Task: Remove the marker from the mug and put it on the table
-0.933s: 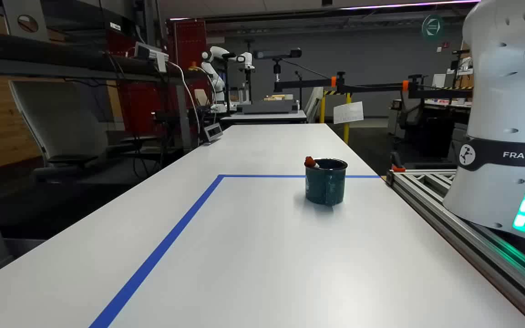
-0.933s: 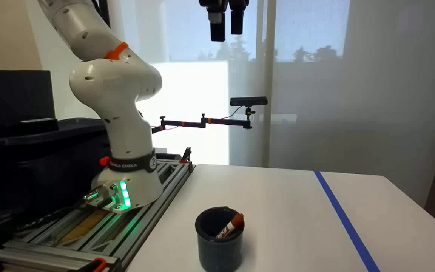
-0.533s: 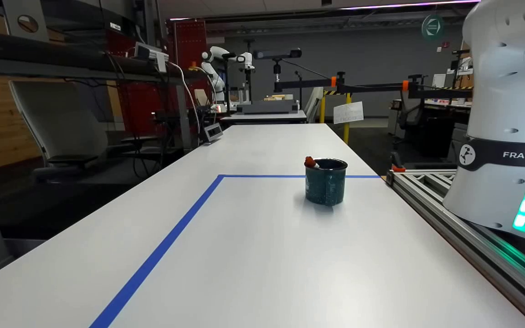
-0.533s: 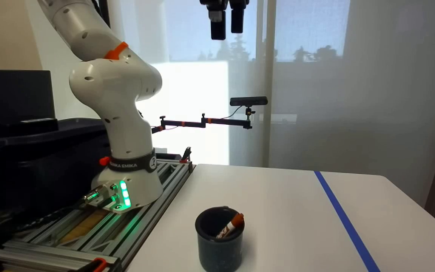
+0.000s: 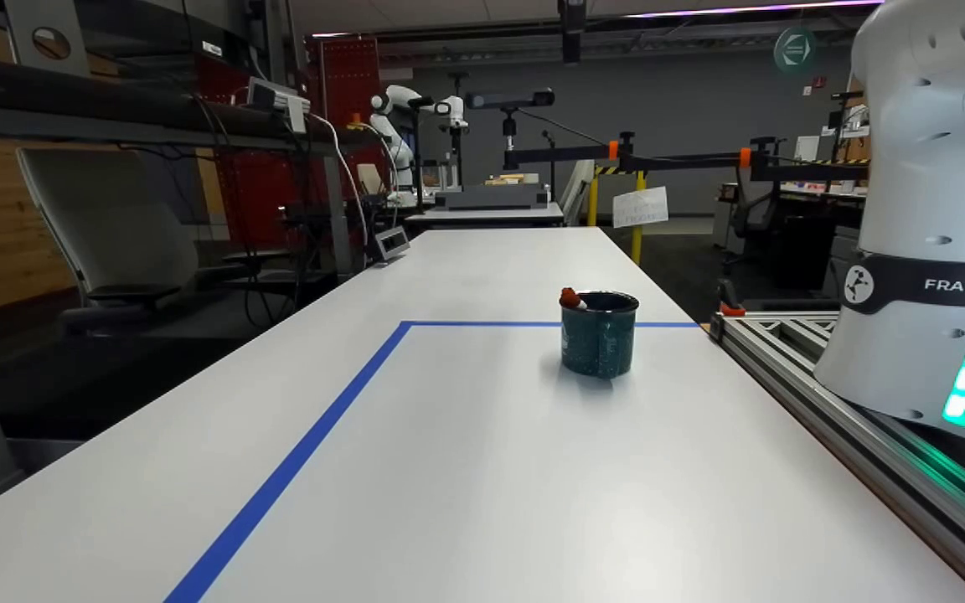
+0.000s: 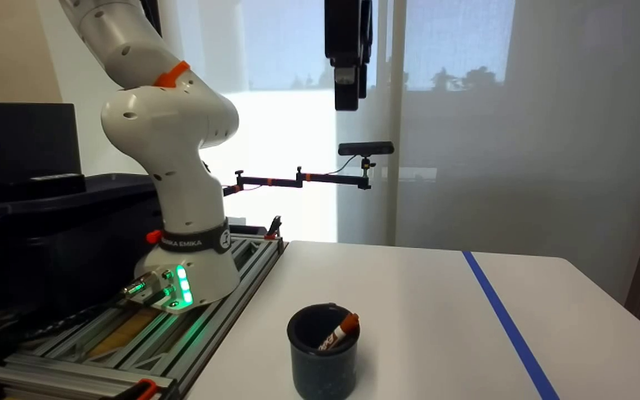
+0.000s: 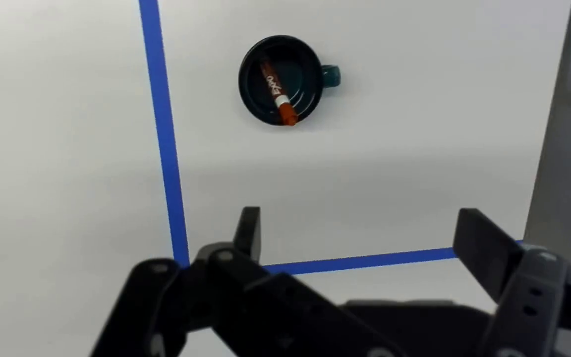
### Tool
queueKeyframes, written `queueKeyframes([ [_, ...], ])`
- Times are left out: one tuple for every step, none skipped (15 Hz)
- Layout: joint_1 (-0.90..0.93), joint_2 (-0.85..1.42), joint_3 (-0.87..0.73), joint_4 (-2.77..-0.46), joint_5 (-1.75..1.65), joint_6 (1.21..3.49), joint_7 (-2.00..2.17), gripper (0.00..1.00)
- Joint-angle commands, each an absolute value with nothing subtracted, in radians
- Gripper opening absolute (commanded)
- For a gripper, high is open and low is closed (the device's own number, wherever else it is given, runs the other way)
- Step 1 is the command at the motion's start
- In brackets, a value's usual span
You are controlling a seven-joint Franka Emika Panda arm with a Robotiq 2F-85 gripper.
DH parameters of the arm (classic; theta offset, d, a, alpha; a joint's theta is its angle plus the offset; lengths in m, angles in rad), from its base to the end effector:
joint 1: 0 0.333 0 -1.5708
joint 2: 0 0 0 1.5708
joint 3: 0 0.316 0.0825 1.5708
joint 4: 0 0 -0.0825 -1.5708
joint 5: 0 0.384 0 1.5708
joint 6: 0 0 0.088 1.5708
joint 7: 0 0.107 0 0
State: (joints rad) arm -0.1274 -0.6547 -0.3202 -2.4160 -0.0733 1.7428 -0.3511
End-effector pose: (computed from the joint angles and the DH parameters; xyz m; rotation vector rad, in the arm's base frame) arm 0.3144 -0.1739 0.5201 -3.0136 0.0230 -0.0065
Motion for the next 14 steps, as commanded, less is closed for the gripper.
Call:
queueKeyframes([
  [-0.133, -0.670, -0.337, -2.520, -0.148, 1.878, -0.486, 1.00],
  [-0.132, -0.671, -0.345, -2.548, -0.163, 1.915, -0.524, 1.00],
  [-0.131, -0.674, -0.354, -2.572, -0.170, 1.948, -0.557, 1.00],
  [-0.133, -0.677, -0.360, -2.598, -0.183, 1.982, -0.588, 1.00],
  [-0.136, -0.678, -0.364, -2.618, -0.198, 2.005, -0.612, 1.00],
  [-0.142, -0.678, -0.369, -2.642, -0.210, 2.034, -0.639, 1.00],
  [-0.147, -0.677, -0.372, -2.661, -0.221, 2.058, -0.660, 1.00],
  [-0.152, -0.675, -0.375, -2.682, -0.233, 2.082, -0.682, 1.00],
  [-0.157, -0.672, -0.379, -2.700, -0.242, 2.100, -0.706, 1.00],
  [-0.162, -0.669, -0.383, -2.717, -0.248, 2.125, -0.727, 1.00],
  [-0.167, -0.665, -0.388, -2.734, -0.253, 2.148, -0.750, 1.00],
  [-0.174, -0.659, -0.391, -2.749, -0.257, 2.167, -0.769, 1.00],
  [-0.179, -0.652, -0.396, -2.763, -0.259, 2.184, -0.791, 1.00],
  [-0.184, -0.647, -0.399, -2.777, -0.260, 2.203, -0.810, 1.00],
])
